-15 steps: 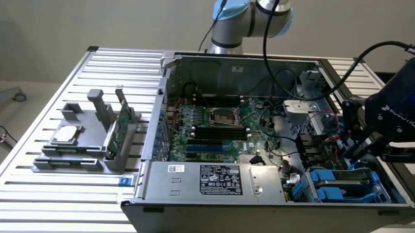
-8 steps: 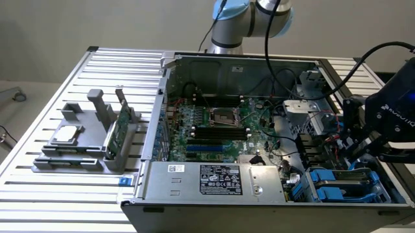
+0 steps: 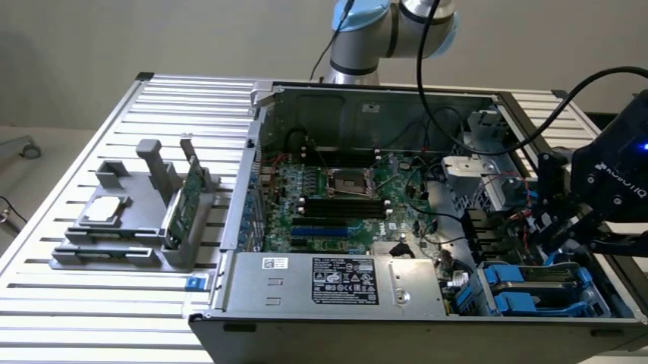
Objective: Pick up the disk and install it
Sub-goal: 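Insert the first disk wire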
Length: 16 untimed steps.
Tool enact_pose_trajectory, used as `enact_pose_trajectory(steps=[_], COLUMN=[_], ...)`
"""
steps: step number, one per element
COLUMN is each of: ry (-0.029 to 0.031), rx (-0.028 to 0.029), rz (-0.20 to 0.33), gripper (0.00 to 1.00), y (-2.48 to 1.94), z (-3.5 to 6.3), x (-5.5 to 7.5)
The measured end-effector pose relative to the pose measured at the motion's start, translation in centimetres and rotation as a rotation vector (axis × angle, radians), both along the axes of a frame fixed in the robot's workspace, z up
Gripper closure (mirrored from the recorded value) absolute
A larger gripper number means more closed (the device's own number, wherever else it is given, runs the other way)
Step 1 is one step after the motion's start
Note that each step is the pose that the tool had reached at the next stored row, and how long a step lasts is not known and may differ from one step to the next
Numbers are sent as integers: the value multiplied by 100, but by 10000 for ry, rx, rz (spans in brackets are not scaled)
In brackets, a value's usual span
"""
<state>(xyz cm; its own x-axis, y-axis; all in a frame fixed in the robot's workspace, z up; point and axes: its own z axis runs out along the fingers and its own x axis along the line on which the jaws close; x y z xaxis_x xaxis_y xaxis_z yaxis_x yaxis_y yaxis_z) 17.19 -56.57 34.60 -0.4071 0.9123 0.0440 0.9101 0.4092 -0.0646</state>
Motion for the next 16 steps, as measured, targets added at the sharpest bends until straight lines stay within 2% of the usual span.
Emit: enact_pose_trajectory(steps=[4,8,14,16], ry=[10,64,277,317], rx=[-56,-159,-323,-364], rz=[-465,-851,-1346,-1539], gripper=[83,83,83,83], y=[0,0,-3,-4], z=[-1,-1,1,1], x=[0,1,2,2])
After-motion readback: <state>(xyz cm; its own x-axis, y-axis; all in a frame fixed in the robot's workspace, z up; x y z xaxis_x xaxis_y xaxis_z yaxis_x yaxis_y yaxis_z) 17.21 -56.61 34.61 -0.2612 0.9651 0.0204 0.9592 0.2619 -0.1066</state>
